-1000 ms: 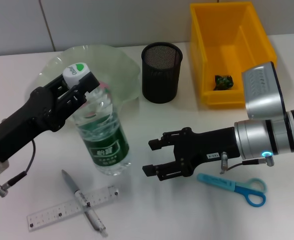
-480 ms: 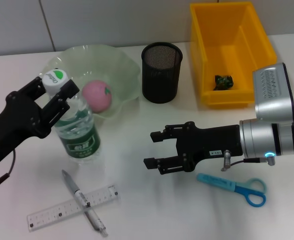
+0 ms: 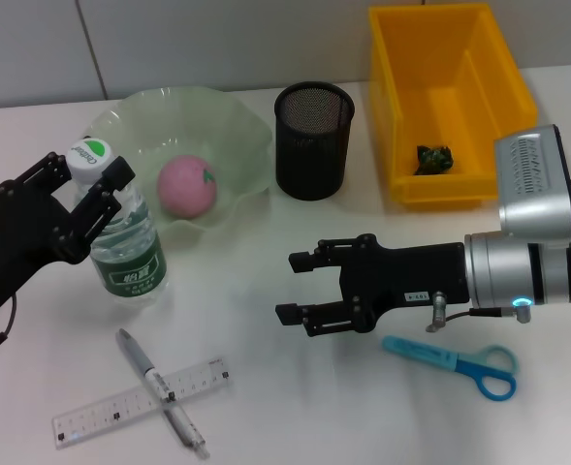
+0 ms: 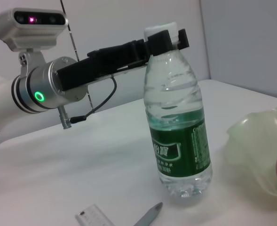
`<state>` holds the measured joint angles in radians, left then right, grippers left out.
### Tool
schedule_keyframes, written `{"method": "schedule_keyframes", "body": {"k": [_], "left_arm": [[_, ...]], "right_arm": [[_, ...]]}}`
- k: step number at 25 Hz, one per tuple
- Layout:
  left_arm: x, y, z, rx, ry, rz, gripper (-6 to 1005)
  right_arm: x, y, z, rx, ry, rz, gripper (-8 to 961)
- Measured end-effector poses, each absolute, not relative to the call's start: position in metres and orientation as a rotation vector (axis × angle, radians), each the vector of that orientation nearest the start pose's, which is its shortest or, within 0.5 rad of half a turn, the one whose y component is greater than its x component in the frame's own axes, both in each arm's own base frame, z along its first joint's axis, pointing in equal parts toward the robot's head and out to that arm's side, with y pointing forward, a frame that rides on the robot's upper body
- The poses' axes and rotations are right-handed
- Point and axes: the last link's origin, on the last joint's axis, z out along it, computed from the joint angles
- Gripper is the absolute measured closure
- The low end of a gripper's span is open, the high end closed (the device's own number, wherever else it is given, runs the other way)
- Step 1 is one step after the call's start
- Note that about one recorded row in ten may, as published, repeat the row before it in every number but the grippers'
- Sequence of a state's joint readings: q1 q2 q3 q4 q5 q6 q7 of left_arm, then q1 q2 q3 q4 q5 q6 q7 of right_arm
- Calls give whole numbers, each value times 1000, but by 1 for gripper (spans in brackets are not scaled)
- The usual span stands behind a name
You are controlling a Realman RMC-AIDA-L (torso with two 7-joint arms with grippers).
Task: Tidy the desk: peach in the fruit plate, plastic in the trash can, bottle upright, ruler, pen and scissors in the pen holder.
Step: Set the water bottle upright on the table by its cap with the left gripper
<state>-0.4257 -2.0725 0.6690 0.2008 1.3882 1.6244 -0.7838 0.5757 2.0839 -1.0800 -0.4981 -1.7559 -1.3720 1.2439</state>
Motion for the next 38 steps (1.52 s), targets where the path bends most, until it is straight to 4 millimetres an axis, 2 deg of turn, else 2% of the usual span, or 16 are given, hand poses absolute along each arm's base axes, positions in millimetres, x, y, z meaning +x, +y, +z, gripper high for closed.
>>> {"method": "schedule_keyframes", "body": {"k": [7, 38], "left_arm": [[-287, 295, -8, -2075, -473, -1179, 538], [-296, 301, -12, -2049, -531, -1106, 516]], "right_arm": [[240, 330, -65, -2840, 468, 639, 212], [239, 334, -67, -2837, 453, 613, 213]]}}
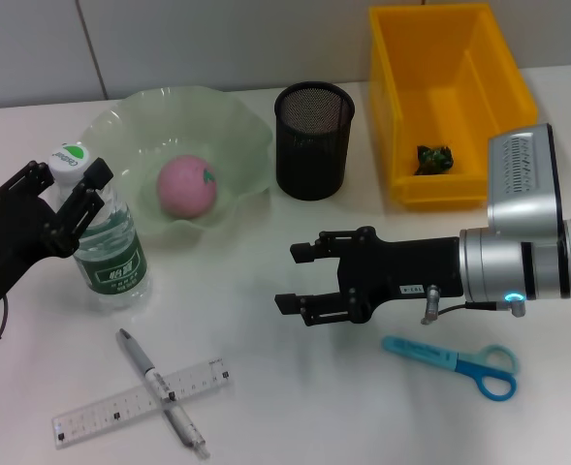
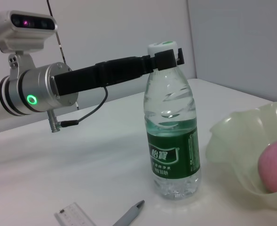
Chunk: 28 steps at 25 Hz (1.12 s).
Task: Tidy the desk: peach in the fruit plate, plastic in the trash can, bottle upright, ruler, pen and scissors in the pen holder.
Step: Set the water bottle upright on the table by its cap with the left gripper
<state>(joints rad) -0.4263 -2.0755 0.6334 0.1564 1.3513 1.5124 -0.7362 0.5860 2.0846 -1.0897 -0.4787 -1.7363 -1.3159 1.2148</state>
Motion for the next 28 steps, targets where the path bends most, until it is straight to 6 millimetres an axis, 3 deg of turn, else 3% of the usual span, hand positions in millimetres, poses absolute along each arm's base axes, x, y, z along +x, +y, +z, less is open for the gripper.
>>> {"method": "schedule_keyframes", "body": {"k": [28], "left_arm": [[-296, 303, -16, -2052, -531, -1087, 497]], "right_arm": [[237, 335, -68, -2841, 418, 610, 213]]}}
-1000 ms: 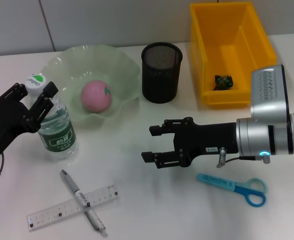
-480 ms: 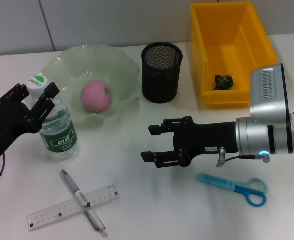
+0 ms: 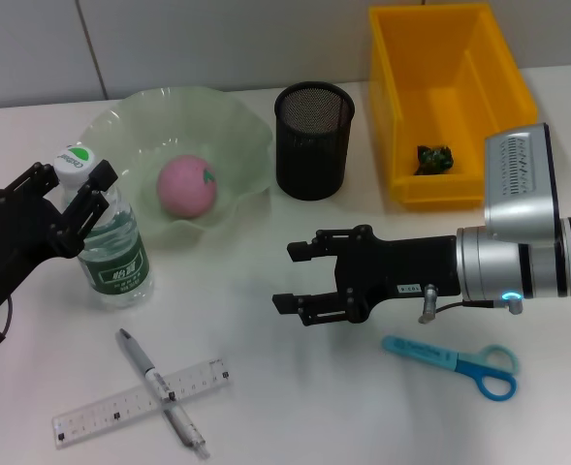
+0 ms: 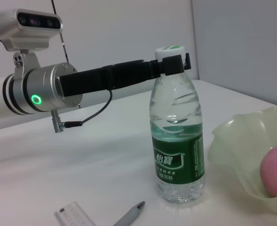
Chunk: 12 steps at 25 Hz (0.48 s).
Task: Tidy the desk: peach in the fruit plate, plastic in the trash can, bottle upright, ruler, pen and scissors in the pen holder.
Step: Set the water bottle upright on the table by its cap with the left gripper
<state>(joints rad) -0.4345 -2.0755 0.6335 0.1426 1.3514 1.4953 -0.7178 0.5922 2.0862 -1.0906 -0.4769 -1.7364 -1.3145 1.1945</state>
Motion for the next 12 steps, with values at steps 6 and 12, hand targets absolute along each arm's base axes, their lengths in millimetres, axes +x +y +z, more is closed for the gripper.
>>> {"method": "schedule_keyframes", "body": {"k": [6, 12], "left_arm": [[-295, 303, -16, -2053, -530, -1088, 492], [-295, 303, -16, -2054, -525, -1084, 488]], "right_arm": [[237, 335, -68, -2841, 417, 609, 213], [237, 335, -68, -2841, 414, 609, 213]]}}
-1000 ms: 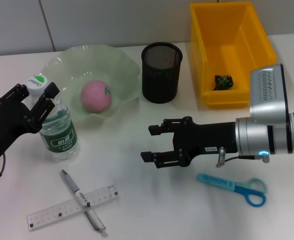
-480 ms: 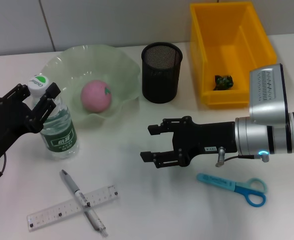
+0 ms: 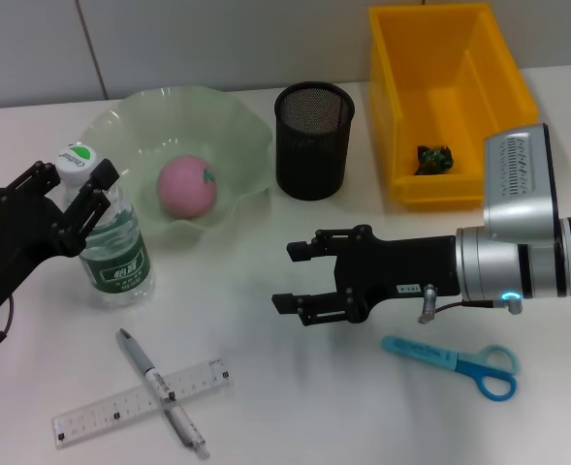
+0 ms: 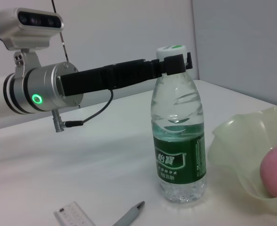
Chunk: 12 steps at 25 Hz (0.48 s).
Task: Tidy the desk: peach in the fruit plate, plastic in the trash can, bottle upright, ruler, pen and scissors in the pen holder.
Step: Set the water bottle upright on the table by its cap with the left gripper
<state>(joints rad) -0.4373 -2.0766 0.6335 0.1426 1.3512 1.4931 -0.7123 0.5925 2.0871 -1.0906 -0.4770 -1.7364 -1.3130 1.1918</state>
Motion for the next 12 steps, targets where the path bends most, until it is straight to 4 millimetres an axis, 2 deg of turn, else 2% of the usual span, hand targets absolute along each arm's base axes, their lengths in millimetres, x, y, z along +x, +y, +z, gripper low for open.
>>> {"method": "schedule_keyframes", "body": {"k": [12], "left_arm": [[-296, 305, -17, -2052, -529, -1072, 480]], "right_arm": [[237, 336, -68, -2838, 414, 606, 213]]}}
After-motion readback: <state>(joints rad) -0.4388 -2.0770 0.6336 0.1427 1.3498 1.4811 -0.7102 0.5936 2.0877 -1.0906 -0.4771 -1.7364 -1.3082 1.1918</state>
